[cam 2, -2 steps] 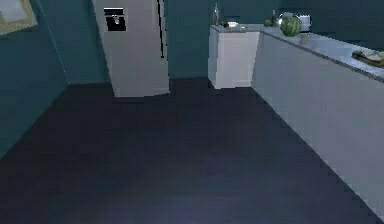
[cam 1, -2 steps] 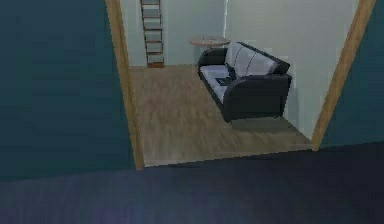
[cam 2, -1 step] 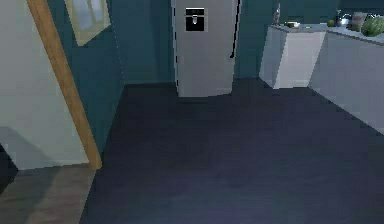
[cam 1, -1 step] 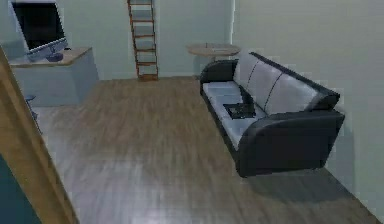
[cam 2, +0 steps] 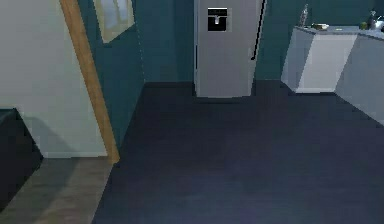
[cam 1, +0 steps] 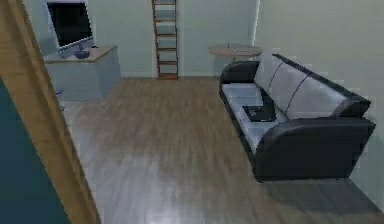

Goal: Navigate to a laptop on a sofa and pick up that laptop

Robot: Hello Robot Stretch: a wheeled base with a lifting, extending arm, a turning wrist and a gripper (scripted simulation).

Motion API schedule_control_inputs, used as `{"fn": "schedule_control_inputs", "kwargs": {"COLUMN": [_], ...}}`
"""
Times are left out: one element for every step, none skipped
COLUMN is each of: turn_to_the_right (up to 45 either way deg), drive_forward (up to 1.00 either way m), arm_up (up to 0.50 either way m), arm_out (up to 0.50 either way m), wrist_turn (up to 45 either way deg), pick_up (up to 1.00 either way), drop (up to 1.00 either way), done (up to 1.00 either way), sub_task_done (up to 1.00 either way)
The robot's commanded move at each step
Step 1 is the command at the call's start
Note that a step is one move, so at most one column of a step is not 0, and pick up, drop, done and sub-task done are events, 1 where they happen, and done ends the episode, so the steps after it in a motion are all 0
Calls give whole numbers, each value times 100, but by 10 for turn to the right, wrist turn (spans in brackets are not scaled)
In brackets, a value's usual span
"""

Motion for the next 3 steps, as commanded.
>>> {"fn": "schedule_control_inputs", "kwargs": {"turn_to_the_right": [0, 150, 0], "drive_forward": [15, 0, 80], "arm_up": [0, 0, 0], "arm_out": [0, 0, 0], "wrist_turn": [0, 0, 0], "pick_up": [0, 0, 0], "drop": [0, 0, 0], "done": [0, 0, 0], "sub_task_done": [0, 0, 0]}}
